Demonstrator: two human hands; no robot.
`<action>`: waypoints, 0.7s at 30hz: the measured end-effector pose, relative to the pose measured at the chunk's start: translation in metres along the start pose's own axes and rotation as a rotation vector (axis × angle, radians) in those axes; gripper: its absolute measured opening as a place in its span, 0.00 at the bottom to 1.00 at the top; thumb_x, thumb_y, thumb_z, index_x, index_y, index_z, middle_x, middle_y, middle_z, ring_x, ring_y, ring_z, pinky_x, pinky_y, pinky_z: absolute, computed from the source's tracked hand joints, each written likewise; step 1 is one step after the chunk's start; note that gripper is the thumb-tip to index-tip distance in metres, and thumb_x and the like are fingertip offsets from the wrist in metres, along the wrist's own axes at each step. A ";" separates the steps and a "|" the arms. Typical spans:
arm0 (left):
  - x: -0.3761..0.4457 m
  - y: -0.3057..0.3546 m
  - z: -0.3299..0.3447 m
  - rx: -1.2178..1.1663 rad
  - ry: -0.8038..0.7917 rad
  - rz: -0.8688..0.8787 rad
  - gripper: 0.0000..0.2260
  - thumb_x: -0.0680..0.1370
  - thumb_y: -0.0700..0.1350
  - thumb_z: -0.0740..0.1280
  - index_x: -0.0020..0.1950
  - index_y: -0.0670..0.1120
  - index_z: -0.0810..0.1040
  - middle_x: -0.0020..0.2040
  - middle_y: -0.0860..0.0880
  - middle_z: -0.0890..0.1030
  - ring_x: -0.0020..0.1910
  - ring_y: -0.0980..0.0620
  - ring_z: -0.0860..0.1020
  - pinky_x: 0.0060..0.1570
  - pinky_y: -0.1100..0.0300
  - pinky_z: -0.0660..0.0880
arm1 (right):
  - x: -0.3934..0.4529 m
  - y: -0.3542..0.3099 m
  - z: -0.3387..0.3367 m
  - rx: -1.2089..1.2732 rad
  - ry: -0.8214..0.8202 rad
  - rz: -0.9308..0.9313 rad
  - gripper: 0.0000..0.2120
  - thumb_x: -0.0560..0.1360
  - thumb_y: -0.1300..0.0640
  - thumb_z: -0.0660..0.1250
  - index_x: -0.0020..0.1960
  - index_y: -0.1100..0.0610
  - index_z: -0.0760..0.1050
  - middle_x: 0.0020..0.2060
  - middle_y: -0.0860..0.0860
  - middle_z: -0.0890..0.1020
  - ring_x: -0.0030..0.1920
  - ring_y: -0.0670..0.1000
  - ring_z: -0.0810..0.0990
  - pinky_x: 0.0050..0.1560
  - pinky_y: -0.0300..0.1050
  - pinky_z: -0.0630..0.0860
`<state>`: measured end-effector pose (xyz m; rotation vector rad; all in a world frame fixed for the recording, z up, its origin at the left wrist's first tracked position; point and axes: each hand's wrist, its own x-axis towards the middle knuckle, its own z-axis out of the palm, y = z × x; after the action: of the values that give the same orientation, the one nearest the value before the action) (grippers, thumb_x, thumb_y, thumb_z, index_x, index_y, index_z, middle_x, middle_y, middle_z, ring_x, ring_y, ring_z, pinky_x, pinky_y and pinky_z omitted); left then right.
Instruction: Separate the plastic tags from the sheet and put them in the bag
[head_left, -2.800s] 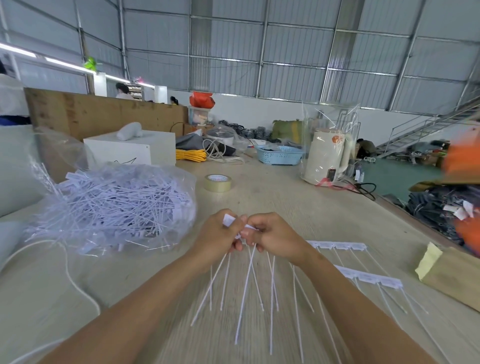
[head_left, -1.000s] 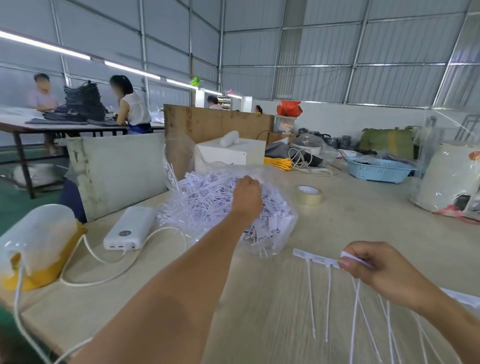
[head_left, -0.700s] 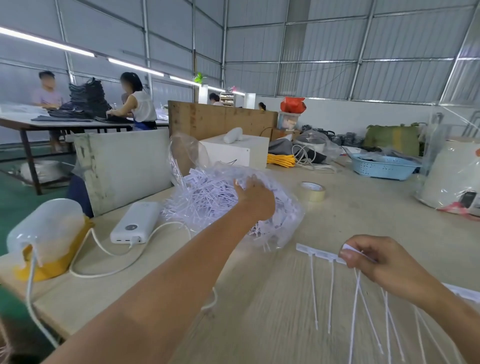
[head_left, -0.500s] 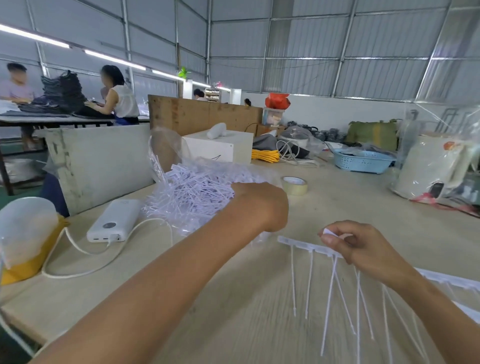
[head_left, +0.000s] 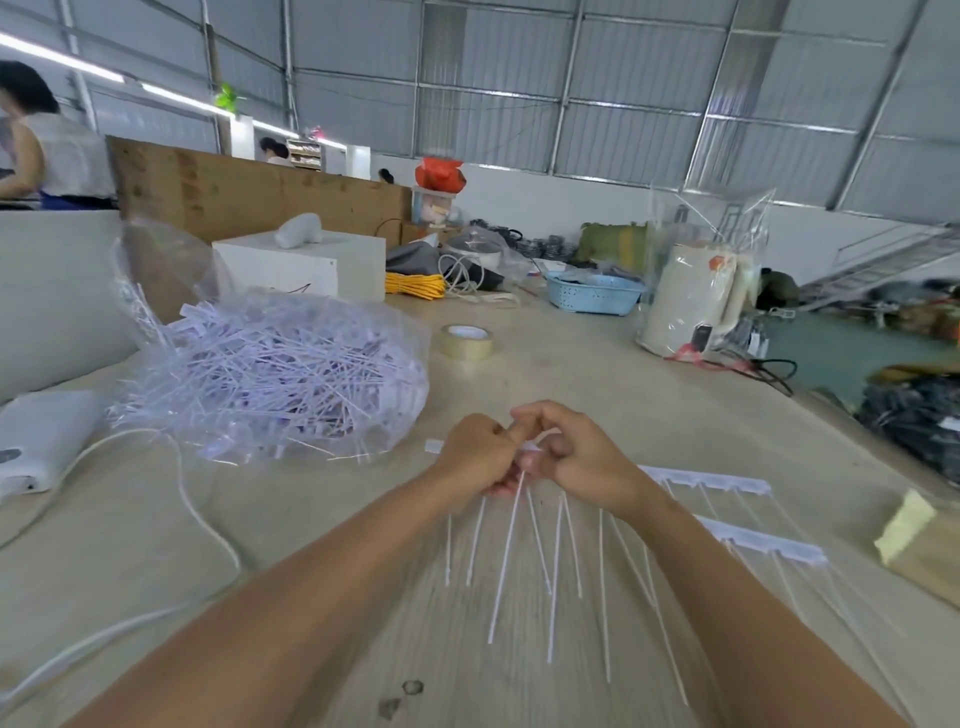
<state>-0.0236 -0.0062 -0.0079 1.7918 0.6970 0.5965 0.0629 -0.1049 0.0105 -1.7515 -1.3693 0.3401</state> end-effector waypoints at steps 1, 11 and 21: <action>0.001 -0.004 0.000 -0.040 -0.015 0.001 0.18 0.78 0.50 0.66 0.30 0.42 0.75 0.22 0.48 0.77 0.19 0.55 0.75 0.21 0.66 0.71 | 0.001 0.000 0.001 -0.003 -0.019 0.014 0.20 0.72 0.72 0.67 0.62 0.62 0.70 0.50 0.59 0.74 0.40 0.55 0.72 0.47 0.48 0.72; -0.001 -0.005 -0.003 -0.176 0.085 0.154 0.12 0.79 0.42 0.65 0.36 0.41 0.73 0.24 0.45 0.75 0.19 0.54 0.74 0.22 0.66 0.70 | 0.007 0.010 -0.004 -0.254 -0.059 0.111 0.13 0.78 0.58 0.63 0.40 0.66 0.76 0.32 0.54 0.73 0.32 0.49 0.70 0.36 0.41 0.65; 0.002 0.001 -0.005 -0.127 0.054 0.010 0.16 0.77 0.43 0.67 0.30 0.42 0.73 0.21 0.48 0.73 0.17 0.57 0.68 0.19 0.69 0.64 | 0.008 0.008 0.001 -0.229 0.038 -0.024 0.05 0.73 0.66 0.67 0.41 0.64 0.81 0.32 0.51 0.78 0.35 0.48 0.75 0.40 0.40 0.69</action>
<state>-0.0259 -0.0016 -0.0056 1.6672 0.6721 0.6837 0.0700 -0.0973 0.0064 -1.9150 -1.4465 0.1399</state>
